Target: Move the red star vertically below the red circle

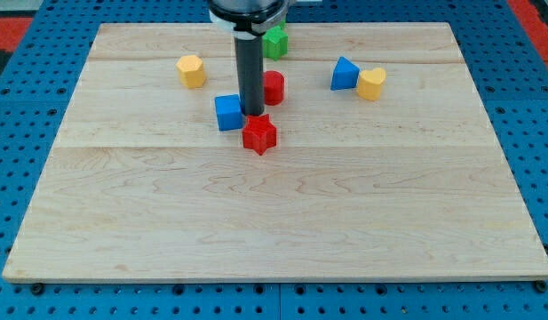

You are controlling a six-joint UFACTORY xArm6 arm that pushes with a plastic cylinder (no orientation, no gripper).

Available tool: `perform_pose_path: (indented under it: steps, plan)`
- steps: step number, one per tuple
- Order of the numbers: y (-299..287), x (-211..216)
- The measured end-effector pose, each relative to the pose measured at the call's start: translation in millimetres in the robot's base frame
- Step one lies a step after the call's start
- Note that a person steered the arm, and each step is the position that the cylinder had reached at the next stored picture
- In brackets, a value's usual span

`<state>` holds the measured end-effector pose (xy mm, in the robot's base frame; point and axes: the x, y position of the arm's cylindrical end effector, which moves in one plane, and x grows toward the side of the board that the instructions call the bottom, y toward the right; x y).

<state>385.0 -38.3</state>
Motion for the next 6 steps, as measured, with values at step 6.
perform_pose_path:
  steps: [6]
  plan:
    - [-30, -15]
